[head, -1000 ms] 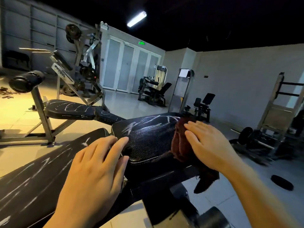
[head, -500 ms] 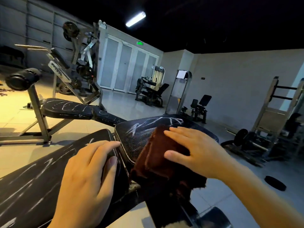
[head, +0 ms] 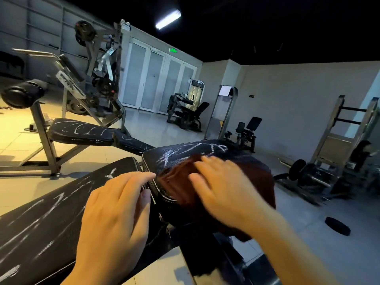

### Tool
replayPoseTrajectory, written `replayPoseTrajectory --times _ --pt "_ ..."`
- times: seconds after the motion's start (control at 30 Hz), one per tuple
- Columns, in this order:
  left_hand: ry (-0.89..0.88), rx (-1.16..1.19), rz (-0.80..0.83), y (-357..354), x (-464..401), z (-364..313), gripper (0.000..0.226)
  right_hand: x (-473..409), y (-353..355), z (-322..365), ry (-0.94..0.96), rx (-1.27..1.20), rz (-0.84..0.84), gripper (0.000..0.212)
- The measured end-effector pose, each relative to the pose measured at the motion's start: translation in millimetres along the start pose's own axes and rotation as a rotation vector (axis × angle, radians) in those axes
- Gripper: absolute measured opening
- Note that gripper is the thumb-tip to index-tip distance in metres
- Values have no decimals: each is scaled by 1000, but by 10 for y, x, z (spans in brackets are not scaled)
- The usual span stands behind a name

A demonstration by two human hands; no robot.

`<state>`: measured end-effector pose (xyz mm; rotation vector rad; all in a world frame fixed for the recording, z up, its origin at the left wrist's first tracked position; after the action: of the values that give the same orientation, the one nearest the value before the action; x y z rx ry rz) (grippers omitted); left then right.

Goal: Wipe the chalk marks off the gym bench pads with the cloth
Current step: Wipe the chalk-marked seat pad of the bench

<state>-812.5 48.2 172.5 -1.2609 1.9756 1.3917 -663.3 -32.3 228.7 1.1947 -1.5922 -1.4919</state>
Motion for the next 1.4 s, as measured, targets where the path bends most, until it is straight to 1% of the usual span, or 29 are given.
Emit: replayPoseTrajectory --times 0.07,0.1,0.17,0.23,0.3,0.37,0.43,0.5,0.6,0.63,0.7,0.73,0.77,0.9,1.0,1.03,1.07,1.13,1.17,1.23,1.27,1.33,1.4 --pt "-4 -20 10 2 12 -5 32 12 -45 332 116 24 45 62" --pt "-6 -32 17 0 16 -6 32 13 -43 373 141 24 78 62" --pt "4 -41 30 0 26 14 33 -22 -19 182 105 -5 135 63" --pt "32 -25 24 10 39 54 33 -87 16 -234 -15 -31 152 67" --pt "46 -2 21 9 53 76 32 -124 51 -732 -191 -17 162 71" --pt "41 6 17 9 45 72 32 -87 72 -1130 -354 -74 190 74" --pt "29 -12 17 -3 27 47 31 -48 59 -1314 -414 -174 164 67" --pt "7 -47 19 -13 17 8 32 -15 71 -1218 -361 -174 93 58" --pt "-7 -60 4 6 19 -25 33 130 36 -698 -189 -93 22 52" --pt "-6 -62 3 5 22 -9 34 199 17 -491 -119 -66 7 56" --pt "-3 -115 45 -51 25 48 38 292 -34 -186 -21 -1 2 77" --pt "7 -138 81 -93 26 93 40 296 -55 -168 -26 21 25 88" --pt "23 -145 112 -124 29 143 40 277 -37 -223 -49 16 28 92" --pt "76 -132 140 -145 35 257 40 -30 100 -849 -221 -96 62 67" --pt "56 -122 84 -73 29 142 37 -273 46 -1162 -330 -170 227 65" --pt "42 -113 58 -44 29 89 36 -297 33 -1195 -330 -177 226 62" --pt "33 -100 35 -21 29 45 34 -257 42 -1184 -319 -184 190 58" --pt "22 -77 15 6 35 -3 33 -6 89 -1002 -279 -181 98 44" --pt "16 -68 6 19 35 -6 33 133 88 -876 -247 -143 57 42" --pt "0 -69 -5 16 32 -8 33 369 26 -668 -192 -40 11 49" --pt "-11 -84 -4 3 31 -19 33 403 12 -655 -200 -48 26 51" --pt "-27 -108 -6 1 30 -41 34 267 80 -738 -239 -169 56 53" --pt "-18 -117 -2 5 27 -39 34 -14 138 -923 -305 -251 137 60"
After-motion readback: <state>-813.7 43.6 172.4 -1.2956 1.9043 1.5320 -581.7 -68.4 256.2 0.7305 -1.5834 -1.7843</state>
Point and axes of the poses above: each hand's wrist, its own x-axis away from the middle knuckle, its own y-axis out of the back of the hand, z = x × y, the point moved 7 cm from there along -x, towards the middle knuckle, and after that the axes turned 14 degrees about z, right-handed, at the moved point
